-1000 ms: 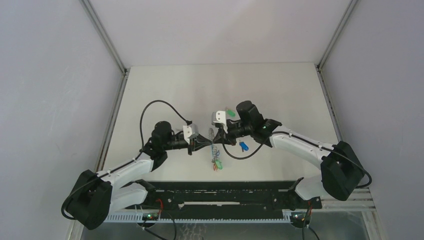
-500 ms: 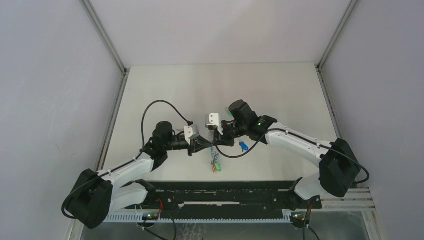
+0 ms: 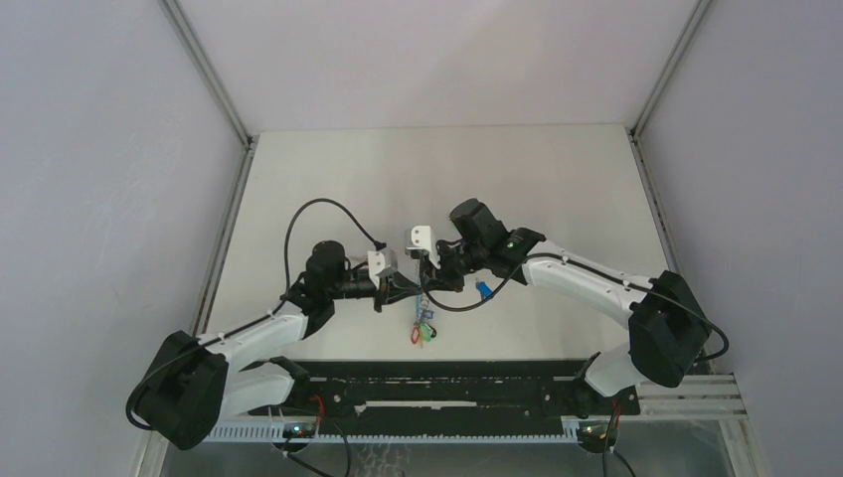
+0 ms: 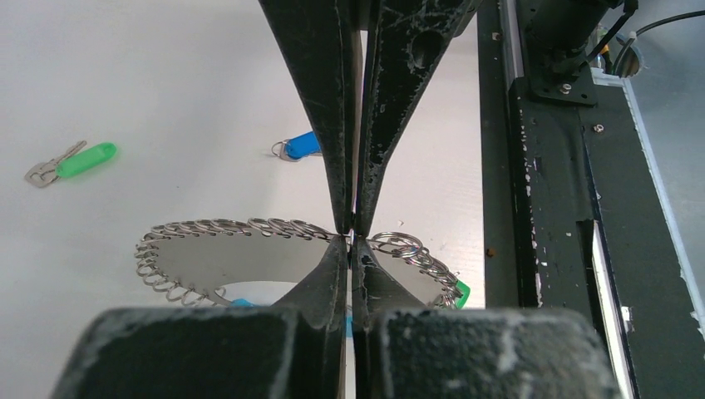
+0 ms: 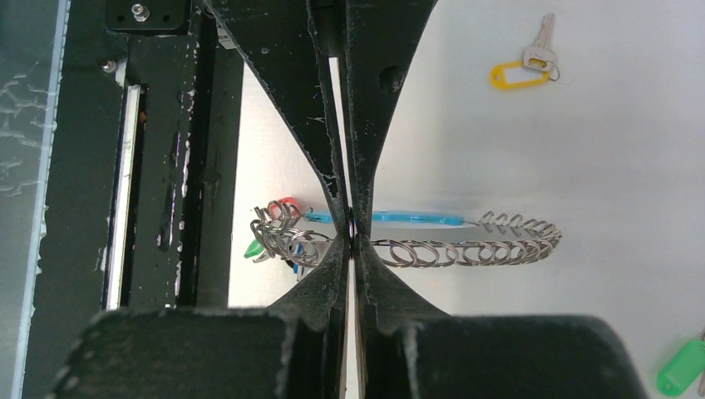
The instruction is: Put the keys on the keyring
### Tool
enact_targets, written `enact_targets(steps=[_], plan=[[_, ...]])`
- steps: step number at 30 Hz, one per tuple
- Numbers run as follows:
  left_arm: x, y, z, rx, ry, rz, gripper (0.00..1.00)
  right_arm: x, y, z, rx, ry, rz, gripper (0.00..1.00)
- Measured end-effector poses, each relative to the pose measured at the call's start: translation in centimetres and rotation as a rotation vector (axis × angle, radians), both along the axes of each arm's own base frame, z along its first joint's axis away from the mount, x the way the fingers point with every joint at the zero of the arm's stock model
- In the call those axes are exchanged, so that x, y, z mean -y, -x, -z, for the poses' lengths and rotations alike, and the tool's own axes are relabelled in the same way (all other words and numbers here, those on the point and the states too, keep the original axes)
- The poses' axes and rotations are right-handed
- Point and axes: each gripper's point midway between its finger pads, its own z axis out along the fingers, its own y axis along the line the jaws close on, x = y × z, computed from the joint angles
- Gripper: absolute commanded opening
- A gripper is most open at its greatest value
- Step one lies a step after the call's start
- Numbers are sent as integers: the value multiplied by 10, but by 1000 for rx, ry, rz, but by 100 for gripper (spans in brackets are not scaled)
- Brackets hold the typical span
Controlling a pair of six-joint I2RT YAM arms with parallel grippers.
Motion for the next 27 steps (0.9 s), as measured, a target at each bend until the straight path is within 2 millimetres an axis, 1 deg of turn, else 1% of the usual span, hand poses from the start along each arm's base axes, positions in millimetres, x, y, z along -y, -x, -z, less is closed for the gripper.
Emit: enact_targets(steps=[4,8,10,12,15,17,18,20,21,23,24,27], plan=[[0,0,1,-2,-1,2,0,0,0,1,-3,2,2,0],[1,0,0,3,1,-1,0,3,-4,-2,-9,4,36,17],[1,-1,0,3,-1,-4,0,6,-7,-8,9,-8,72,29],[1,-1,1,2,-2,-6,0,12,-10,-18,32,-30,116,40],[0,-3,1,2,-7,-18,0,25,-14,-31,69,-66,204,44],[0,-5,3,-2,-14,-32,0,34,-19,-34,83,-80,278,48],[-1,-5,4,-6,-18,-38,0,40,-22,-33,87,-84,325,54],[-2,-8,5,-8,-25,-56,0,52,-25,-28,77,-80,415,75],[-3,-9,6,-10,-29,-64,0,57,-27,-25,69,-78,459,78],[-4,-11,7,-10,-36,-85,0,69,-31,-20,61,-72,557,96],[-5,-12,7,-11,-40,-94,0,76,-33,-18,53,-71,606,100],[-8,-14,8,-17,-53,-120,0,89,-39,-19,22,-87,720,100]])
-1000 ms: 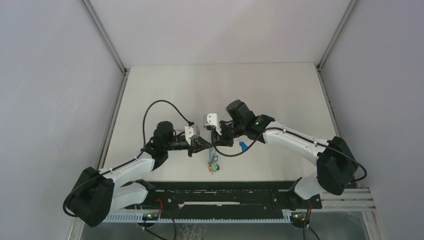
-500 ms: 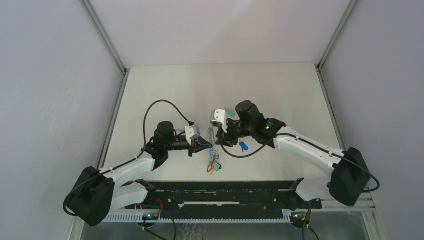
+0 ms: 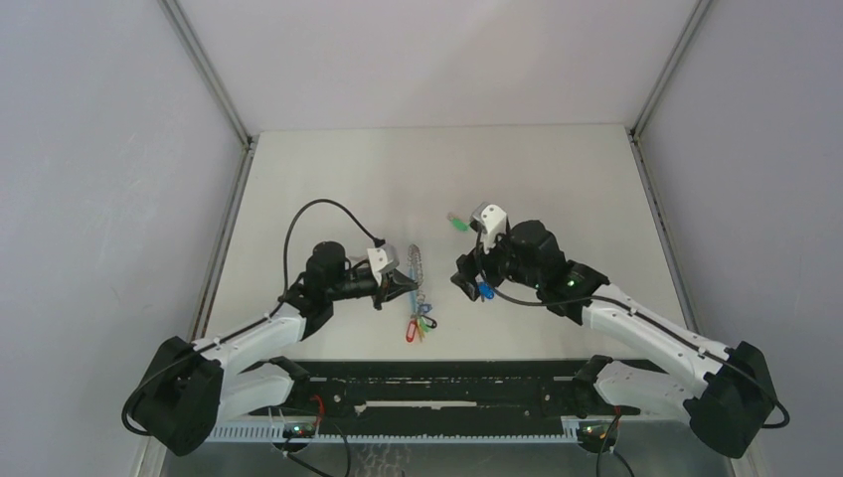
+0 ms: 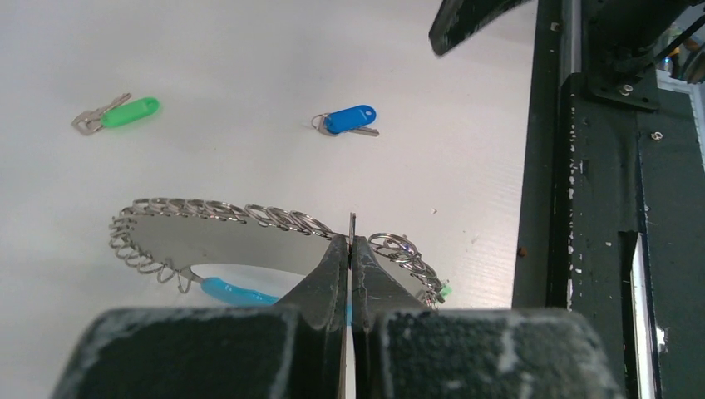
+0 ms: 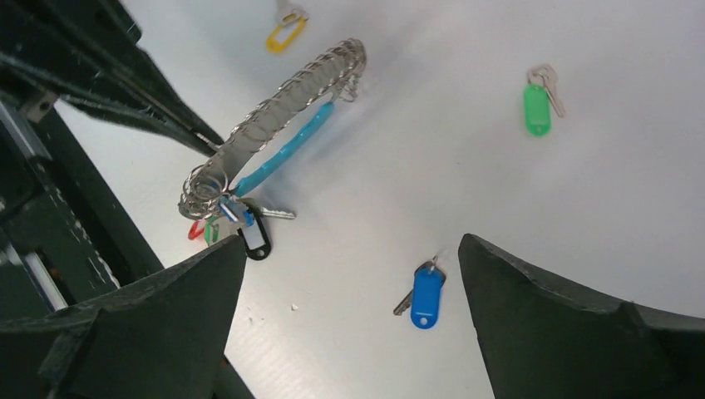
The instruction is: Put the keys on the keyring
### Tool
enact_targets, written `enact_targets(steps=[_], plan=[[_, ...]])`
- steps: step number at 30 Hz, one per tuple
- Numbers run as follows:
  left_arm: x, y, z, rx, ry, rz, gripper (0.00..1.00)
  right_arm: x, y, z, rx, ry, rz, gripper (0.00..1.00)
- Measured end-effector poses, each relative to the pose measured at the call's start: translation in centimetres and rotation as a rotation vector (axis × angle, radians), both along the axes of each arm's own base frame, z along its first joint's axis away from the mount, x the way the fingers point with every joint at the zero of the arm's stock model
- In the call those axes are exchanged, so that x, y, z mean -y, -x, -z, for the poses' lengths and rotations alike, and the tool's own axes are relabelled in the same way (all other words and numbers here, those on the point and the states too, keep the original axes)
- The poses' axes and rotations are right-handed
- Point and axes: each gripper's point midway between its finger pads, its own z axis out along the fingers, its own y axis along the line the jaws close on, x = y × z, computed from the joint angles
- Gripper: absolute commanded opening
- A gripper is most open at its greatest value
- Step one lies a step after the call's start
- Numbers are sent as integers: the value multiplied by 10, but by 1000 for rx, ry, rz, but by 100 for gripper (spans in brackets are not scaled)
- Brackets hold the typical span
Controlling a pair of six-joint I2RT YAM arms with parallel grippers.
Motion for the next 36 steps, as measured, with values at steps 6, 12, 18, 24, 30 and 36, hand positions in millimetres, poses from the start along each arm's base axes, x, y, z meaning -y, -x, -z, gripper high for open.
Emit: enact_targets(steps=[6,12,18,24,30,36], plan=[[-4,-4,1,-15,-17,-37,0,23,-16,5,-105,-75,168,94],[-6,-7,2,-25,-33,-62,0,41,-21,47,-249,31,304,74],[-6,-9,2,-30,-42,-74,0,45,-29,88,-431,223,388,55],[-8,-11,5,-38,-53,-87,0,41,-33,110,-528,332,403,42],[-8,-10,14,-67,-72,-87,0,37,-41,123,-578,402,412,33],[-9,-10,16,-77,-79,-87,0,33,-50,134,-608,449,405,28]])
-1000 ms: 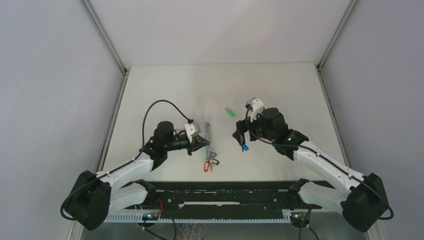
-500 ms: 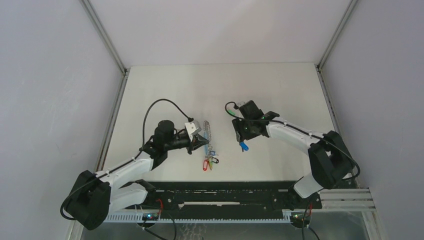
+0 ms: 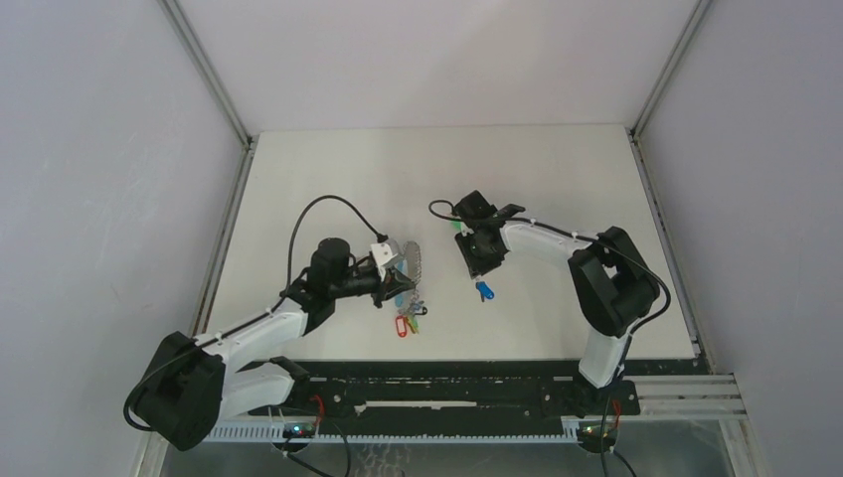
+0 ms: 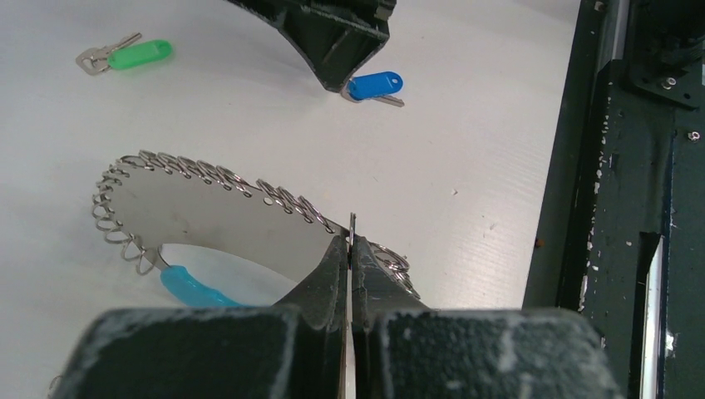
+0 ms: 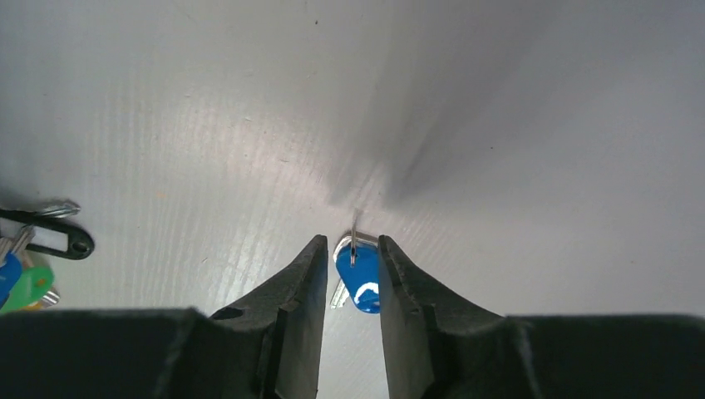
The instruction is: Put the keys on the keyring
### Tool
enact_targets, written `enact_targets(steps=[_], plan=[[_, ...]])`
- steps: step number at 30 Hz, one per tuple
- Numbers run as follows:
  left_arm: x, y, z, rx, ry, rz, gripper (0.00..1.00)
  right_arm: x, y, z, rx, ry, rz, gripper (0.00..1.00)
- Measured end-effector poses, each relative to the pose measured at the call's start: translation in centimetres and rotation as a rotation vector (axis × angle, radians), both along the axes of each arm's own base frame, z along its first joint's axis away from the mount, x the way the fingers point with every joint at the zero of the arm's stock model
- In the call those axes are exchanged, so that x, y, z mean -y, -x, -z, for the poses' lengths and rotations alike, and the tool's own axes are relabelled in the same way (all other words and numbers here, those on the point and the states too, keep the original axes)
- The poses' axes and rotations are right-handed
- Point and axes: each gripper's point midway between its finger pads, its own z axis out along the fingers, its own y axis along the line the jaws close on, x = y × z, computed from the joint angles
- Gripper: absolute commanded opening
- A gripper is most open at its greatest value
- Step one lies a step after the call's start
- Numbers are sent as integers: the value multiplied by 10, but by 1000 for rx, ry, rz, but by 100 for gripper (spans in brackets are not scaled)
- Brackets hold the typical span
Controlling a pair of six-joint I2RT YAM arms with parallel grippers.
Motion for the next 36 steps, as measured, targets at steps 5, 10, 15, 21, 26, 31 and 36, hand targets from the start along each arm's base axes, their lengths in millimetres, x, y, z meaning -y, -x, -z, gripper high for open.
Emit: enact_targets(steps=[5,10,15,21,26,31,36], plan=[[3,-4,-6,9,5,0,0,3,4,13,-51,39,-6,20],[3,-6,-8,12,7,0,0,3,4,18,-73,51,-13,5],[4,-6,-5,3,2,1,0,2,4,17,-72,53,-24,0],[5,-8,-5,-3,-2,0,0,-2,2,15,-28,41,-38,0],[5,-8,-4,-3,-2,0,0,-4,12,2,100,-46,-65,0],[5,-8,-4,-3,-2,0,0,-6,17,2,246,-148,-97,0],[5,-8,-4,-4,-2,0,0,-11,19,15,370,-240,-129,0]])
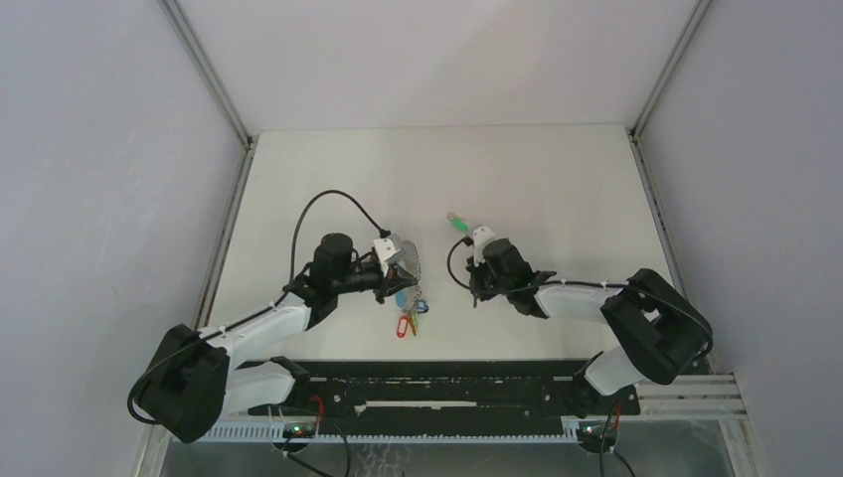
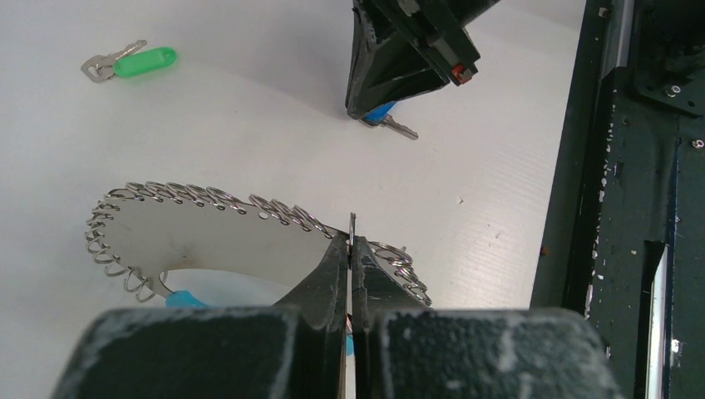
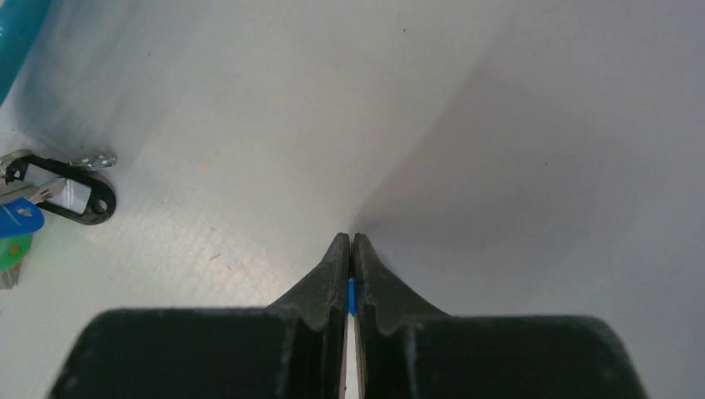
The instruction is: Put the keys on the keyring
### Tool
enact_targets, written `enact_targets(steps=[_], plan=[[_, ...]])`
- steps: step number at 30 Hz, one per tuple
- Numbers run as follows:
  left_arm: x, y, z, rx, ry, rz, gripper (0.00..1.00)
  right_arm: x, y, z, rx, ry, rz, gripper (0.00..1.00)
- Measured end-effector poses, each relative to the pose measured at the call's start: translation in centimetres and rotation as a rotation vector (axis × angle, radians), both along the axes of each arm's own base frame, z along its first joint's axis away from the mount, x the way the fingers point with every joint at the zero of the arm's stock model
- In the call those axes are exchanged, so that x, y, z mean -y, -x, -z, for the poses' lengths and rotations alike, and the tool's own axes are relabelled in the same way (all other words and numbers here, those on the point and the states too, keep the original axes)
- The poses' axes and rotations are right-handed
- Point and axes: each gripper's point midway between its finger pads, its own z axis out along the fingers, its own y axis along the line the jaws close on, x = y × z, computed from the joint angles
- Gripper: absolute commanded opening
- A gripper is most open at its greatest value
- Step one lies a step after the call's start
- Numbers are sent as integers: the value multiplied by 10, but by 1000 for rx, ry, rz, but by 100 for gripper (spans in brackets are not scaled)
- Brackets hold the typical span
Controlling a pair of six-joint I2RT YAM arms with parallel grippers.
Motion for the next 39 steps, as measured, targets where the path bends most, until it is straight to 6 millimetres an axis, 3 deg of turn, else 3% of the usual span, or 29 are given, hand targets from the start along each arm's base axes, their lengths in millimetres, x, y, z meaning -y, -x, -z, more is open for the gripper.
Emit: enact_targets(steps=[10,18,27,32,39], plan=[[1,-1,0,1,1,0,0,-24,-15,-12,280,-239,-29,0],[1,-2,0,5,3,-1,0,-39,-20,3,341,-249,-22,0],[0,-6,-1,15,1,-22,0,-36,-16,6,323,-218,-7,22],[-1,-7,-1,16,-2,-30,0,-42,-16,-14,270,-200,-29,32],[-3,-11,0,23,-10,-53,0,-47,-29,-66,158,-121,-48,35]])
